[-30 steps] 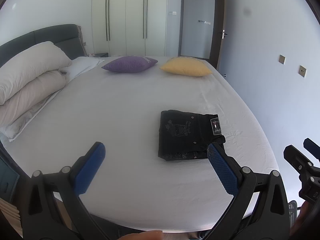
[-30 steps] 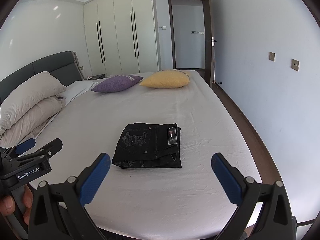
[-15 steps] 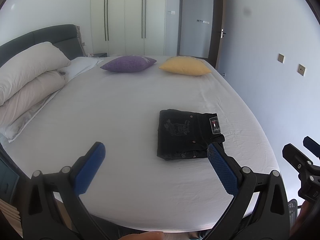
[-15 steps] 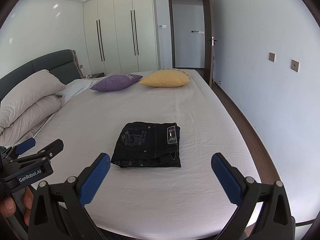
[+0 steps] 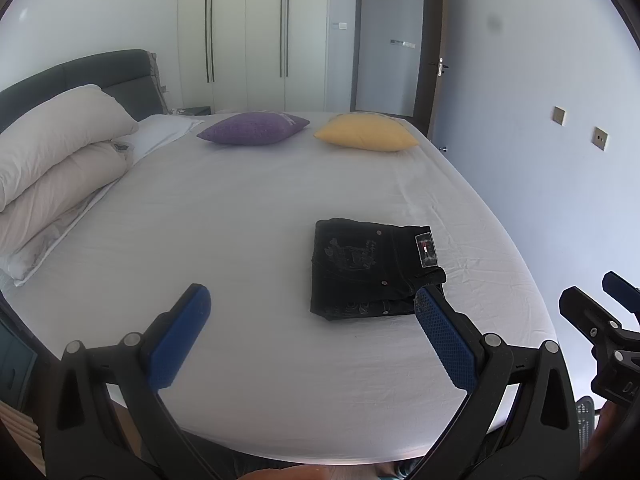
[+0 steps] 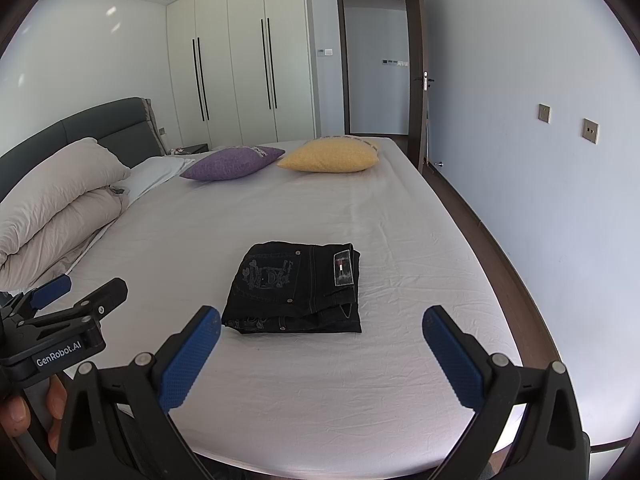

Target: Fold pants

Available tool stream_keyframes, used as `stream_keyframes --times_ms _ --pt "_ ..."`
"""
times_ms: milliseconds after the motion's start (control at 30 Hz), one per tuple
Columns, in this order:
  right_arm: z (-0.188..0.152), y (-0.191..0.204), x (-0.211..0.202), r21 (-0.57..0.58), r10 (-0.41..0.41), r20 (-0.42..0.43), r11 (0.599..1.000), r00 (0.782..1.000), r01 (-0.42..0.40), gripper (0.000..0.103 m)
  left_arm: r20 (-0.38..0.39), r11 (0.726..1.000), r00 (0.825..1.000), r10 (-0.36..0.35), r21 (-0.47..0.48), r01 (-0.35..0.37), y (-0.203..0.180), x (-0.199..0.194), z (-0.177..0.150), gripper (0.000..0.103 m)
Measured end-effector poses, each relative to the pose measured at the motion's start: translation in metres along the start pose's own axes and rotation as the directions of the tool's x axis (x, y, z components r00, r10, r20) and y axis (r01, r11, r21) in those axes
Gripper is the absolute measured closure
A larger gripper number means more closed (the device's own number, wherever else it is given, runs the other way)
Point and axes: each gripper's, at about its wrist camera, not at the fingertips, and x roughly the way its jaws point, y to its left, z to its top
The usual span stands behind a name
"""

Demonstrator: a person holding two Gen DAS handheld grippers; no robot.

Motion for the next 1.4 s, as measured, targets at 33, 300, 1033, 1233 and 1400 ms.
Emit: stream_keyframes --times_ms 33,300,1033,1233,1400 --pt "0.0 0.0 0.0 0.0 0.0 0.0 1.0 1.0 0.0 0.0 -0.001 1.0 1.0 0.0 -0.001 0.0 0.0 0.0003 -0.0001 0.0" --pt "-0.0031 -0.0007 0.0003 -0.001 0.0 -0.004 1.0 1.0 0.0 0.0 -0.001 1.0 1.0 -0.005 0.002 0.005 -0.001 0.0002 0.0 0.0" --pt "-0.006 -0.0013 0.0031 -0.008 0.004 -0.011 1.0 1.0 -0.004 0.0 -0.004 1.0 1.0 -0.009 0.001 0.009 -0.0015 0.0009 -0.001 0.0" --pt "-0.0069 -0.0011 0.0043 -0.01 0.006 -0.013 1.0 1.0 -0.006 0.0 -0.005 1.0 1.0 -0.007 0.0 0.007 -0.0016 0.0007 -0.0012 0.0" --pt "-0.0062 -0.0013 0.0044 -0.009 0.006 -0.013 1.0 1.0 -0.006 0.0 -0.014 1.0 1.0 -0.008 -0.001 0.008 -0.0012 0.0018 -0.003 0.0"
